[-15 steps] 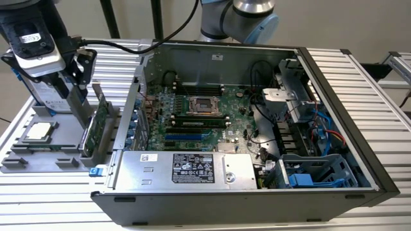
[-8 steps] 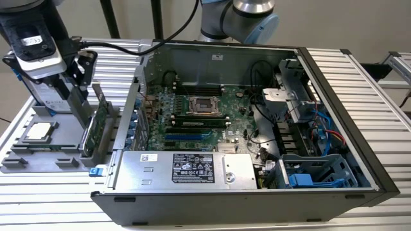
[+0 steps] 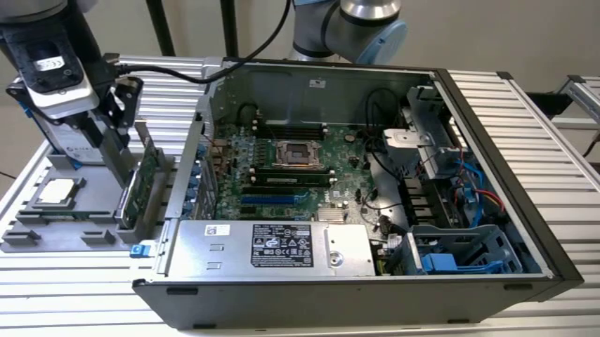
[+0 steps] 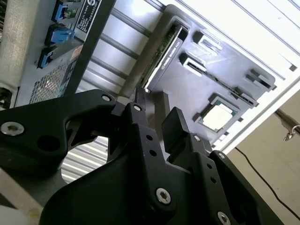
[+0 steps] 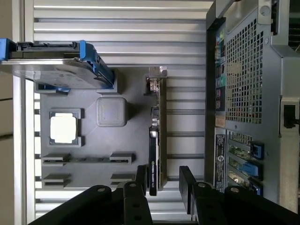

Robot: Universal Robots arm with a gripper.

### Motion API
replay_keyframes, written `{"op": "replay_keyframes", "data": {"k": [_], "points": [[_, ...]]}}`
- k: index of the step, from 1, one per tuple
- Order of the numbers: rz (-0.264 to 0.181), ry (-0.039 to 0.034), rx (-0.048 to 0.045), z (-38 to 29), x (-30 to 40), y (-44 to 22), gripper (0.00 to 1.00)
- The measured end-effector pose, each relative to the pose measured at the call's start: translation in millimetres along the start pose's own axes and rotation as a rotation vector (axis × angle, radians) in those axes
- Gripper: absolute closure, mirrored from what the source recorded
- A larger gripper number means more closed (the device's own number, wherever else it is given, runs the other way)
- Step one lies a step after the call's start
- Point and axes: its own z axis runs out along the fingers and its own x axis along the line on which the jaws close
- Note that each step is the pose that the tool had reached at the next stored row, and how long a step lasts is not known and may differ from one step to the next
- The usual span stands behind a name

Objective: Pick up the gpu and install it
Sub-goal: 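Pick up the gpu and move the gpu toward the slot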

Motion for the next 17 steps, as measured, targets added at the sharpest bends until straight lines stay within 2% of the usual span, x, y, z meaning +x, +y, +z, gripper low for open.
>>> {"op": "replay_keyframes", "data": {"k": [17], "points": [[0.000,-0.0018,0.0003,9.3,0.9,-0.4,0.00]]}}
